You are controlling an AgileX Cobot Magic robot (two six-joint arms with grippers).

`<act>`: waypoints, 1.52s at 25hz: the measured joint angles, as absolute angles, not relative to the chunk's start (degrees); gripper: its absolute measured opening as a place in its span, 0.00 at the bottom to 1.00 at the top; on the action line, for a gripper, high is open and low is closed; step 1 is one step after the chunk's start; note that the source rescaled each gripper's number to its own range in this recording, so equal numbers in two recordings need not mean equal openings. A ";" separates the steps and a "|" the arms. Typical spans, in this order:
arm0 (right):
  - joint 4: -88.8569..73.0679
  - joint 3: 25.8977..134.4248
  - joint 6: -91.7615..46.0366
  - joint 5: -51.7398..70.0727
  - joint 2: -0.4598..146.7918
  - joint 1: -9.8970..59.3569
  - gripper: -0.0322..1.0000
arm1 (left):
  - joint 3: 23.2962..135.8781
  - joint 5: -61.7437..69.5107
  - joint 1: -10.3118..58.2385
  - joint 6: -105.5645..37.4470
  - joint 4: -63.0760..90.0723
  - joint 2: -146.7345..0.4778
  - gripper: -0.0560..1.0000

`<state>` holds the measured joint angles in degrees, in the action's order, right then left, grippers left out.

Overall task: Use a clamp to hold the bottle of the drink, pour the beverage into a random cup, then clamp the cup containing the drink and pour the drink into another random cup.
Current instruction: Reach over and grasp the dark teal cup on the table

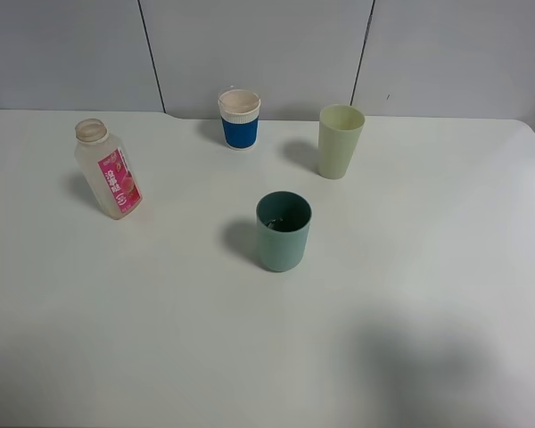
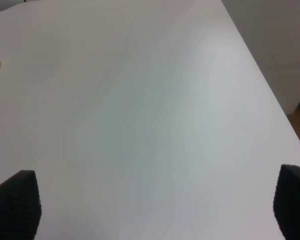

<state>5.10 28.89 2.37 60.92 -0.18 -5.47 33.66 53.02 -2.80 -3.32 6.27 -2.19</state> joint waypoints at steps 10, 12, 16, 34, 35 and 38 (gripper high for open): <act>5.10 28.89 2.37 60.92 -0.18 -5.47 0.77 | 29.91 58.73 -2.64 -3.07 5.93 0.23 1.00; 5.10 28.89 2.37 60.92 -0.18 -5.47 0.77 | 29.22 59.13 -2.64 -2.47 4.94 0.23 1.00; 5.10 28.89 2.37 60.92 -0.18 -5.47 0.77 | 28.93 59.85 -2.64 -0.36 3.11 0.23 1.00; 5.10 28.89 2.37 60.92 -0.18 -5.47 0.77 | 28.93 59.85 0.95 0.00 2.85 0.23 1.00; 5.10 28.89 2.37 60.92 -0.18 -5.47 0.77 | 28.93 59.85 1.56 0.00 2.85 0.23 1.00; 5.10 28.89 2.37 60.92 -0.18 -5.47 0.77 | 28.93 59.90 2.10 0.00 2.85 0.23 1.00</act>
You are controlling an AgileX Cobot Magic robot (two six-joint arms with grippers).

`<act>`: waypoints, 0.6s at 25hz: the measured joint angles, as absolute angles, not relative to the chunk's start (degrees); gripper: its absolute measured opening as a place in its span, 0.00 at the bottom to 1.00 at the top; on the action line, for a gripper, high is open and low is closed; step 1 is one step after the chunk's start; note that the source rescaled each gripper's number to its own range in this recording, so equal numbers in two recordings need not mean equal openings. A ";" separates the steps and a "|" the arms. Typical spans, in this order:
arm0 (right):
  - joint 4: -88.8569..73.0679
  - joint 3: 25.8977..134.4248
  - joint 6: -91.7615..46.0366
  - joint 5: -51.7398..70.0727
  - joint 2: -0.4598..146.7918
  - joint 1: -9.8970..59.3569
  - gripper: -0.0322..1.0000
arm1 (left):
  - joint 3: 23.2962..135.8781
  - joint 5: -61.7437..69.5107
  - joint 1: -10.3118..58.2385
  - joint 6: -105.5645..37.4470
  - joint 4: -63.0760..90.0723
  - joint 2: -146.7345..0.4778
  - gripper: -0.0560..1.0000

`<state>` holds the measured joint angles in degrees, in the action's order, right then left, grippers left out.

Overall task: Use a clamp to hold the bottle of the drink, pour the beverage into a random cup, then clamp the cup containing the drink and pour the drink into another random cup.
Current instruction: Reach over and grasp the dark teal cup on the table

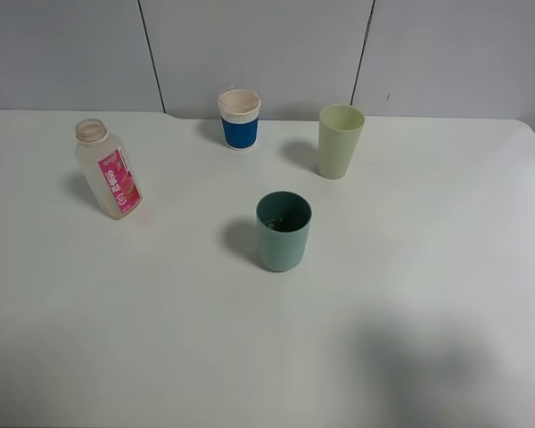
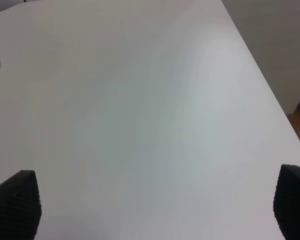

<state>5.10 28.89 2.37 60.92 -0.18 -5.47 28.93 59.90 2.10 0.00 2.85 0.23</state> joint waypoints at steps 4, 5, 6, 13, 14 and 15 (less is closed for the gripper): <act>5.10 28.89 2.37 60.92 -0.18 -5.47 0.77 | 28.93 59.90 2.10 0.00 2.85 0.23 1.00; 5.10 28.89 2.37 60.92 -0.18 -5.47 0.77 | 28.93 59.90 2.10 0.00 2.85 0.23 1.00; 5.10 28.89 2.37 60.92 -0.18 -5.47 0.77 | 28.93 59.90 2.10 0.00 2.85 0.23 1.00; 5.10 28.89 2.37 60.92 -0.18 -5.47 0.77 | 28.93 59.90 2.10 0.00 2.85 0.23 1.00; 5.10 28.89 2.37 60.92 -0.18 -5.47 0.77 | 28.93 59.90 2.10 0.00 2.85 0.23 1.00; 5.10 28.89 2.37 60.92 -0.18 -5.47 0.77 | 28.93 59.90 2.10 0.00 2.85 0.23 1.00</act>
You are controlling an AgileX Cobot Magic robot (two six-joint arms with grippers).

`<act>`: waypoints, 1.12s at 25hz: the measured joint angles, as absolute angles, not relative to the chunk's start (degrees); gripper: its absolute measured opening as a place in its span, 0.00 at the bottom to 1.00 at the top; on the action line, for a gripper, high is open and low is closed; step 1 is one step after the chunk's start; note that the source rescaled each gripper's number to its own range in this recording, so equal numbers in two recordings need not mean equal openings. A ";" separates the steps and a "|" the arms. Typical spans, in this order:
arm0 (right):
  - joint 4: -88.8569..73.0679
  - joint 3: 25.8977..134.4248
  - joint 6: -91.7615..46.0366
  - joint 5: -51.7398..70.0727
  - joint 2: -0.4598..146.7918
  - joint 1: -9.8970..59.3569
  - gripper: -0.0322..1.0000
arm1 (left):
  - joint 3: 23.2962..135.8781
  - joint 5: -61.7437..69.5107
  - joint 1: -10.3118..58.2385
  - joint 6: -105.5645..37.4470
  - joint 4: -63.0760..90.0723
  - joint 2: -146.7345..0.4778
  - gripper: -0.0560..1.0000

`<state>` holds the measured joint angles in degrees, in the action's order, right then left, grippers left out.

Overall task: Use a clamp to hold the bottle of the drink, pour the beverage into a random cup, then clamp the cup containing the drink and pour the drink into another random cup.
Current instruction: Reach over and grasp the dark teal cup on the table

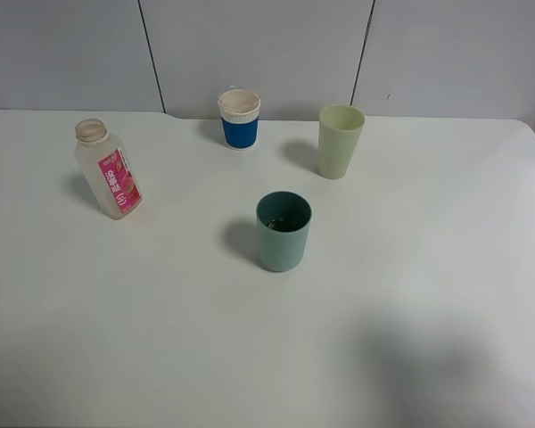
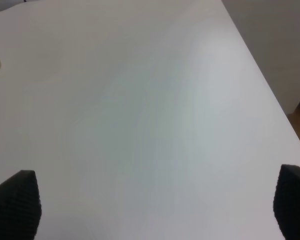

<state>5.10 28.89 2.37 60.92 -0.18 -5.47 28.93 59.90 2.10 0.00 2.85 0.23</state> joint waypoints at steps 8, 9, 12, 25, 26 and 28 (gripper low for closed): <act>5.10 28.89 2.37 60.92 -0.18 -5.47 0.77 | 28.93 60.08 2.10 0.00 2.85 0.23 1.00; 5.10 28.89 2.37 60.92 -0.18 -5.47 0.77 | 28.93 60.08 2.10 0.00 2.85 0.23 1.00; 5.10 28.89 2.37 60.92 -0.18 -5.47 0.77 | 28.93 60.08 2.10 0.00 2.85 0.23 1.00; 4.57 28.89 1.29 60.92 -0.18 -5.47 0.77 | 28.93 60.08 2.10 0.00 2.85 0.23 1.00; 4.21 28.89 0.79 60.92 0.22 -5.47 0.77 | 28.93 60.08 2.10 0.00 2.85 0.23 1.00; 3.66 29.15 0.00 60.70 2.99 -5.47 0.77 | 28.93 60.08 2.10 0.00 2.85 0.23 1.00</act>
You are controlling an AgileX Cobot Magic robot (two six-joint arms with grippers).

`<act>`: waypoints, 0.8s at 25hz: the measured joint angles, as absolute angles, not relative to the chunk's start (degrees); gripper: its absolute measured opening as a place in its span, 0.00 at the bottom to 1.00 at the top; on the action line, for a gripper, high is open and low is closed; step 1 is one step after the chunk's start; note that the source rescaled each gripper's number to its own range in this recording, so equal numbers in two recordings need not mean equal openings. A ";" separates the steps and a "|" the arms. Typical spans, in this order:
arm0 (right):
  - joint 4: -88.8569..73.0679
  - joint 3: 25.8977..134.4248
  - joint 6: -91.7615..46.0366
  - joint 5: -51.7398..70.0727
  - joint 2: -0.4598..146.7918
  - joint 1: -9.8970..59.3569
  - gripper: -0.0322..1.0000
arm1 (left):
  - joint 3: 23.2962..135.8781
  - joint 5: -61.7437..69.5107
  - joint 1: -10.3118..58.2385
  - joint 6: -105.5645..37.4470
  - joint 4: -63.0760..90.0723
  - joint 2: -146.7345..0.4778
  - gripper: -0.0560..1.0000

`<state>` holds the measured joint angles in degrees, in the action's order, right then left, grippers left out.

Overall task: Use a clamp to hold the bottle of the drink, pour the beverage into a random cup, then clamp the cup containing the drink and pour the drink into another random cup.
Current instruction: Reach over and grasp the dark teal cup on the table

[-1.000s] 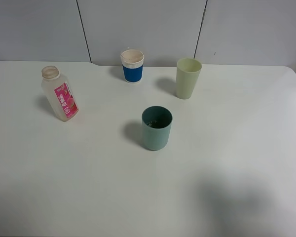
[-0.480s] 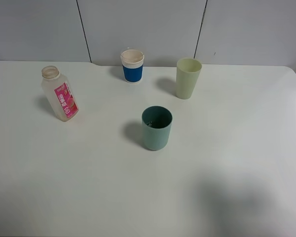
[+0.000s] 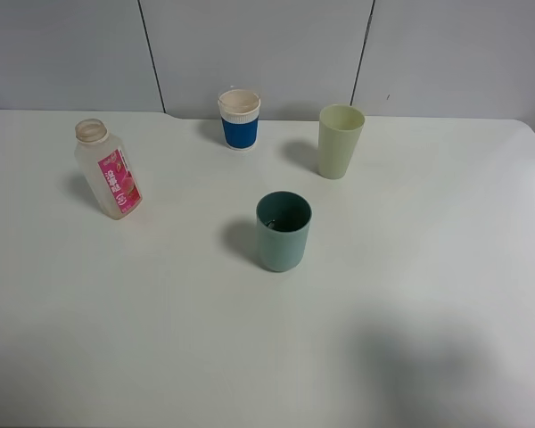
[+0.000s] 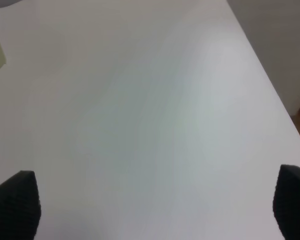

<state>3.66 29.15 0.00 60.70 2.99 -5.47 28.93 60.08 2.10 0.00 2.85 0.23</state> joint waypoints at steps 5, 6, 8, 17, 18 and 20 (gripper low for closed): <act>1.40 35.57 0.00 55.00 15.29 -5.47 0.77 | 28.93 60.08 2.10 0.00 2.85 0.23 1.00; 1.40 37.46 0.00 53.99 18.31 -5.47 0.77 | 28.93 60.08 2.10 0.00 2.85 0.23 1.00; 1.40 40.73 0.00 53.26 23.79 -5.47 0.77 | 28.93 60.08 2.10 0.00 2.85 0.23 1.00; 0.00 47.67 -3.32 50.56 42.70 -5.47 0.77 | 28.93 60.08 2.10 0.00 2.85 0.23 1.00; 0.00 47.67 -3.76 50.31 44.21 -5.47 0.77 | 28.93 60.08 2.10 0.00 2.85 0.23 1.00; 0.00 47.67 -5.33 49.85 49.33 -5.47 0.77 | 28.93 60.08 2.10 0.00 2.85 0.23 1.00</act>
